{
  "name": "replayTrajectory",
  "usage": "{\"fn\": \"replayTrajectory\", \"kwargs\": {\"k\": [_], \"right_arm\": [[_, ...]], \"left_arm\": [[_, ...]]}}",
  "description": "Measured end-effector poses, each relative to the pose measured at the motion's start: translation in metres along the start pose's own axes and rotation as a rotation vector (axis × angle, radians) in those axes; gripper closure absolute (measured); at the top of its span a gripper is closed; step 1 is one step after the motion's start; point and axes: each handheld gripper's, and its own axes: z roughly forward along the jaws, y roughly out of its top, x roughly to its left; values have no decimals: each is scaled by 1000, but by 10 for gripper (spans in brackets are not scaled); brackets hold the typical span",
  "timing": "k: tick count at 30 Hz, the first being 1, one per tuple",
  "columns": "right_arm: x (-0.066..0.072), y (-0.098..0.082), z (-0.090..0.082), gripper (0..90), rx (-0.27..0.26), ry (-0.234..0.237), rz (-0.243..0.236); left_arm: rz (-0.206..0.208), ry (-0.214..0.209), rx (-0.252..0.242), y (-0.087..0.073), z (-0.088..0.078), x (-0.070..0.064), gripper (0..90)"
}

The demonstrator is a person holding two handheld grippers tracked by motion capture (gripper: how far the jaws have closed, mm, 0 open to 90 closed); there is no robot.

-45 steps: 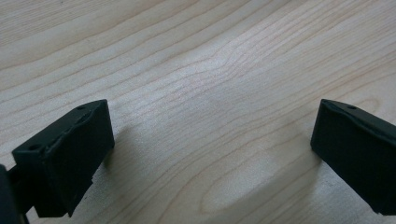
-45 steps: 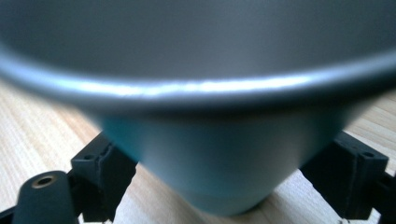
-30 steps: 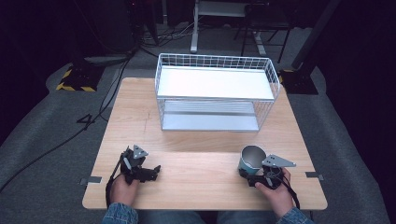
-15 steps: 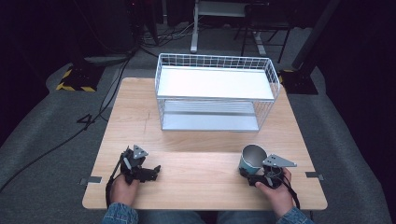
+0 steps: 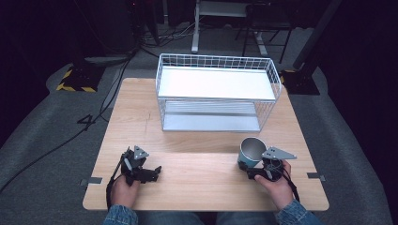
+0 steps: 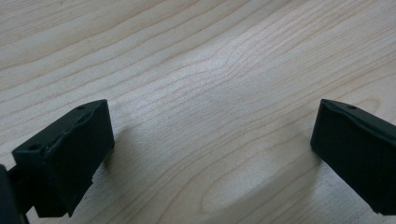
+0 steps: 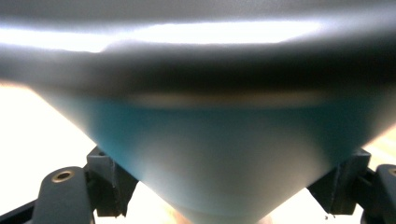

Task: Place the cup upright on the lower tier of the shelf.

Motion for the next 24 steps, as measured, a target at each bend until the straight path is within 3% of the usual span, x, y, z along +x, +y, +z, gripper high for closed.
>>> {"fn": "replayTrajectory", "kwargs": {"k": [4, 15, 24], "right_arm": [[1, 14, 6, 224, 1, 2, -24], [-3, 41, 23, 224, 32, 16, 1], [-6, 68, 47, 223, 47, 15, -2]], "left_arm": [[-3, 1, 0, 0, 0, 0, 0], [-1, 0, 0, 0, 0, 0, 0], [1, 2, 1, 0, 0, 0, 0]]}}
